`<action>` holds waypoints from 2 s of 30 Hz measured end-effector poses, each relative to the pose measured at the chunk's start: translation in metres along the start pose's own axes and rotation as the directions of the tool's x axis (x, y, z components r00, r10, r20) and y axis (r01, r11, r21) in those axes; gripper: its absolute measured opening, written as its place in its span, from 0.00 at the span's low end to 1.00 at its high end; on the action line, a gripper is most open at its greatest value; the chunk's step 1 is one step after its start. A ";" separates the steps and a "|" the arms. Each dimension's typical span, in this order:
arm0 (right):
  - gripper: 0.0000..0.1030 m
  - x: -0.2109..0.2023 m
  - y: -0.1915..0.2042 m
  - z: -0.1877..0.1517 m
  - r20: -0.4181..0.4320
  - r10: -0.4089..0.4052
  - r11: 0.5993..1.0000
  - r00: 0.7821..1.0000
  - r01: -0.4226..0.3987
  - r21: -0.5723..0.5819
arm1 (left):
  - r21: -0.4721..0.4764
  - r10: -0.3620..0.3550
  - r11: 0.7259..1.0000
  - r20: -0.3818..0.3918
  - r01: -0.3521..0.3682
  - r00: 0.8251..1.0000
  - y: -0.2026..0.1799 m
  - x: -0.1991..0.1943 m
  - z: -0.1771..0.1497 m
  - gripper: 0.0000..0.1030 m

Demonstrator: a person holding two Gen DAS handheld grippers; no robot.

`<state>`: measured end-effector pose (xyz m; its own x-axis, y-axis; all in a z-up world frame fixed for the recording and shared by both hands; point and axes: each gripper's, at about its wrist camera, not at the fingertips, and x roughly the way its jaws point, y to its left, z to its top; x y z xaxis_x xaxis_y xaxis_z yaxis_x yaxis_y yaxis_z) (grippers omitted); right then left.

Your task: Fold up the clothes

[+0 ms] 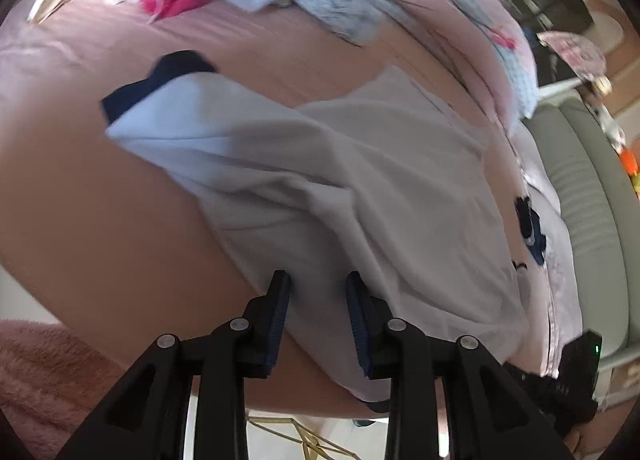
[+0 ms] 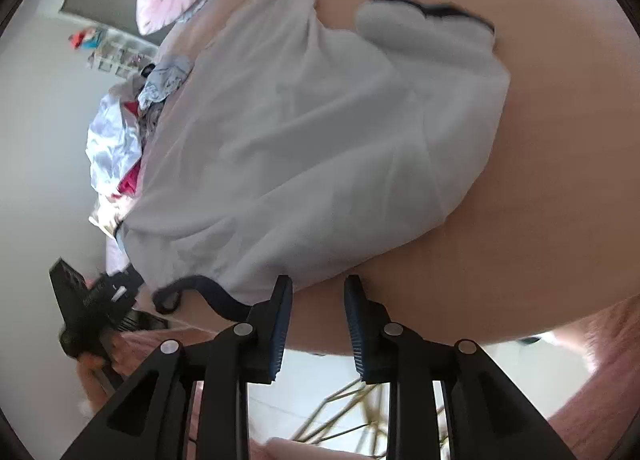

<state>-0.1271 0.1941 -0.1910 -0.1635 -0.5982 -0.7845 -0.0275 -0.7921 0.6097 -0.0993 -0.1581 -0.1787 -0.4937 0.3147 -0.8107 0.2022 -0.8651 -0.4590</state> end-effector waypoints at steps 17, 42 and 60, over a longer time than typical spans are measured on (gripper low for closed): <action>0.38 -0.019 0.014 0.026 0.120 -0.045 0.998 0.992 0.050 -0.039 | 0.199 -0.132 0.972 0.042 0.121 0.990 -0.043 -0.012 -0.006 0.26; 0.52 0.003 0.005 0.025 0.142 0.044 0.999 0.989 -0.044 0.000 | 0.048 0.176 0.984 -0.065 -0.173 0.982 -0.003 0.003 -0.032 0.26; 0.49 -0.015 0.009 0.027 0.094 0.055 0.998 0.994 -0.057 0.025 | -0.106 -0.006 0.994 -0.023 0.003 1.000 0.006 -0.021 -0.032 0.33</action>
<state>-0.1516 0.1990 -0.1709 -0.2564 -0.6265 -0.7361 -0.0428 -0.7534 0.6562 -0.0606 -0.1572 -0.1759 -0.4756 0.3283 -0.8161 0.2892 -0.8178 -0.4975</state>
